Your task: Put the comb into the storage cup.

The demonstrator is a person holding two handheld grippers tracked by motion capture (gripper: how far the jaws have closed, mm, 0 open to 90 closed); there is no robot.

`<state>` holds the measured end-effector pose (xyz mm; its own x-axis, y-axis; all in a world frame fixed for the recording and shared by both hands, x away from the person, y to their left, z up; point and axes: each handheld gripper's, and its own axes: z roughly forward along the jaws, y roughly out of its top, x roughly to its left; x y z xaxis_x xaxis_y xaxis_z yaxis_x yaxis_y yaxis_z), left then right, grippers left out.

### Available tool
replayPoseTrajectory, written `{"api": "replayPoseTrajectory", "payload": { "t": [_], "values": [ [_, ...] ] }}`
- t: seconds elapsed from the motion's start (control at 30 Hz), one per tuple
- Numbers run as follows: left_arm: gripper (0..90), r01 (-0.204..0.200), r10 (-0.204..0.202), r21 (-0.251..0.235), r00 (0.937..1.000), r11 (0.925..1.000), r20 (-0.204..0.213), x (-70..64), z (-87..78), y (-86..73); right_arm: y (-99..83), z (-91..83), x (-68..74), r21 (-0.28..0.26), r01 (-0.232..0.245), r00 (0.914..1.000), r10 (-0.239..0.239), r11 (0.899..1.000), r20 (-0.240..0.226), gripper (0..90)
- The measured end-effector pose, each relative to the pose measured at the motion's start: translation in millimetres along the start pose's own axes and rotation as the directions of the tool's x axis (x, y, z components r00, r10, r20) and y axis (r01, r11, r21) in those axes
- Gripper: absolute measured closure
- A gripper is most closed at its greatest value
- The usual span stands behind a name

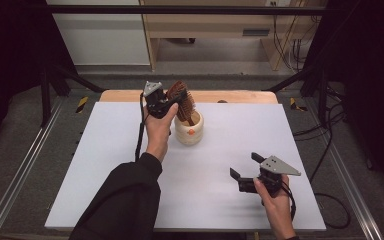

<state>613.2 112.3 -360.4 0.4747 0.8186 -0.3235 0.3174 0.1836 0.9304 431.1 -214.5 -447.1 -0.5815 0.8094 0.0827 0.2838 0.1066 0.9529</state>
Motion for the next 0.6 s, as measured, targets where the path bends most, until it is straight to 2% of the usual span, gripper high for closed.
{"api": "replayPoseTrajectory", "payload": {
  "t": [0.33,0.6],
  "values": [
    [48.8,-0.006,0.006,0.006,1.0,1.0,-0.002,2.2,-0.7,0.2,-0.1,0.2,0.2,0.001,0.0,1.0,0.0,1.0,-0.002,3.3],
    [48.0,0.01,-0.01,0.006,0.9999,0.9999,-0.013,7.4,-1.8,-0.6,-0.2,0.4,0.2,0.002,0.003,1.0,-0.003,1.0,-0.002,3.3]
  ]
}}
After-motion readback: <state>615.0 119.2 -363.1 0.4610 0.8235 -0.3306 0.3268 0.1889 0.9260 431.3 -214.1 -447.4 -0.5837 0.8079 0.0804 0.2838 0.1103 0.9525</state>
